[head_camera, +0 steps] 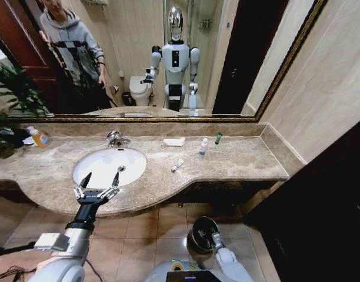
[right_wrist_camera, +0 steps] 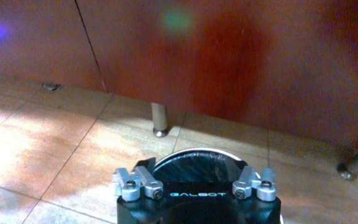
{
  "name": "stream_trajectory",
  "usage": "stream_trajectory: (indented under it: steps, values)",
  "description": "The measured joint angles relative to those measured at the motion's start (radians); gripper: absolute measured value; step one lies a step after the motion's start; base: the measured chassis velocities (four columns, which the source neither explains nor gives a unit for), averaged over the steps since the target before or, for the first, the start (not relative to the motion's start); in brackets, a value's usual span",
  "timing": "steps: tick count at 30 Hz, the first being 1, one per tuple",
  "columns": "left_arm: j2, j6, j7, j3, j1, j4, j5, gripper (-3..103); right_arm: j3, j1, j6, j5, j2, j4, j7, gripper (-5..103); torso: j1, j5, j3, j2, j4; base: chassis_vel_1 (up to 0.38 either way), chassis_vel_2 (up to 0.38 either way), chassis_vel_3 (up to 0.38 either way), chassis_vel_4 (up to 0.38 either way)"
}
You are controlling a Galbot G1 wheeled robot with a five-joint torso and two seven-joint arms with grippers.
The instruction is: Pick up the trash from the sink and place it in the trash bin.
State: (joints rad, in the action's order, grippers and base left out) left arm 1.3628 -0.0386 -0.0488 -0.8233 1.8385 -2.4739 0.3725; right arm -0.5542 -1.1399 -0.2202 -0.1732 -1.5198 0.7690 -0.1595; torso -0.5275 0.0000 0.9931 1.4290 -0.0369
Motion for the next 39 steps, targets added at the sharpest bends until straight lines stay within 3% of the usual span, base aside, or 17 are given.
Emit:
stream_trajectory:
  steps: [5,8,9,11,16,17,21,23,25,26,27,28,31,33,35,36,39]
  values:
    - [0.0,0.0,0.0,0.0,0.0,0.0,0.0,100,-0.014,-0.051,-0.038,0.007,0.024,0.066,0.017,91,0.0,0.0001,0.0,0.0,-0.0001,0.0,0.0,0.0,0.0]
    - [0.0,0.0,0.0,0.0,0.0,0.0,0.0,100,-0.054,-0.144,-0.169,0.057,0.064,0.163,0.096,99,0.0,0.0002,0.0,0.0,0.0,0.0,0.0,0.0,0.0]
    - [0.0,0.0,0.0,0.0,0.0,0.0,0.0,100,-0.054,-0.144,-0.169,0.057,0.064,0.163,0.096,99,0.0,0.0002,0.0,0.0,0.0,0.0,0.0,0.0,0.0]
    - [0.0,0.0,0.0,0.0,0.0,0.0,0.0,100,-0.089,-0.25,-0.234,0.115,0.088,0.303,0.17,100,0.0,-0.0001,0.0,0.0,0.0001,0.0,0.0,0.0,0.0]
    - [0.0,0.0,0.0,0.0,0.0,0.0,0.0,100,-0.178,-0.473,-0.234,0.251,0.057,0.63,0.226,100,0.0,0.0002,0.0,0.0,0.0001,0.0,0.0,0.0,0.0]
    - [0.0,0.0,0.0,0.0,0.0,0.0,0.0,100,-0.178,-0.473,-0.234,0.251,0.057,0.63,0.226,100,0.0,0.0002,0.0,0.0,0.0001,0.0,0.0,0.0,0.0]
    - [0.0,0.0,0.0,0.0,0.0,0.0,0.0,100,-0.243,-0.629,-0.223,0.317,0.028,0.901,0.248,100,0.0,-0.0001,0.0,0.0,0.0006,0.0,0.0,0.0,0.0]
    - [0.0,0.0,0.0,0.0,0.0,0.0,0.0,100,-0.265,-0.66,-0.184,0.352,0.011,1.091,0.255,100,0.0,-0.0001,0.0,0.0,0.0006,0.0,0.0,0.0,0.0]
    - [0.0,0.0,0.0,0.0,0.0,0.0,0.0,100,-0.269,-0.625,-0.097,0.368,-0.004,1.241,0.25,100,0.0,-0.0005,0.0,0.0,0.0003,0.0,0.0,0.0,0.0]
    - [0.0,0.0,0.0,0.0,0.0,0.0,0.0,100,-0.257,-0.586,-0.043,0.371,0.002,1.295,0.243,100,0.0,-0.0002,0.0,0.0,0.0004,0.0,0.0,0.0,0.0]
    - [0.0,0.0,0.0,0.0,0.0,0.0,0.0,100,-0.257,-0.586,-0.043,0.371,0.002,1.295,0.243,100,0.0,-0.0002,0.0,0.0,0.0004,0.0,0.0,0.0,0.0]
    - [0.0,0.0,0.0,0.0,0.0,0.0,0.0,100,-0.221,-0.496,0.043,0.383,0.035,1.347,0.224,100,0.0,-0.0004,0.0,0.0,0.0,0.0,0.0,0.0,0.0]
    - [0.0,0.0,0.0,0.0,0.0,0.0,0.0,100,-0.176,-0.405,0.11,0.387,0.07,1.354,0.209,100,0.0,-0.0001,0.0,0.0,-0.0003,0.0,0.0,0.0,0.0]
    - [0.0,0.0,0.0,0.0,0.0,0.0,0.0,100,-0.075,-0.247,0.192,0.383,0.139,1.302,0.191,100,0.0,0.0,0.0,0.0,-0.0001,0.0,0.0,0.0,0.0]
    - [0.0,0.0,0.0,0.0,0.0,0.0,0.0,100,-0.051,-0.211,0.205,0.383,0.156,1.283,0.188,100,0.0,0.0002,0.0,0.0,-0.0001,0.0,0.0,0.0,0.0]
    - [0.0,0.0,0.0,0.0,0.0,0.0,0.0,100,0.015,-0.097,0.226,0.383,0.21,1.21,0.171,100,0.0,0.0,0.0,0.0,-0.0002,0.0,0.0,0.0,0.0]
    - [0.0,0.0,0.0,0.0,0.0,0.0,0.0,100,0.136,0.08,0.238,0.391,0.275,1.051,0.16,100,0.0,-0.0002,0.0,0.0,-0.0002,0.0,0.0,0.0,0.0]
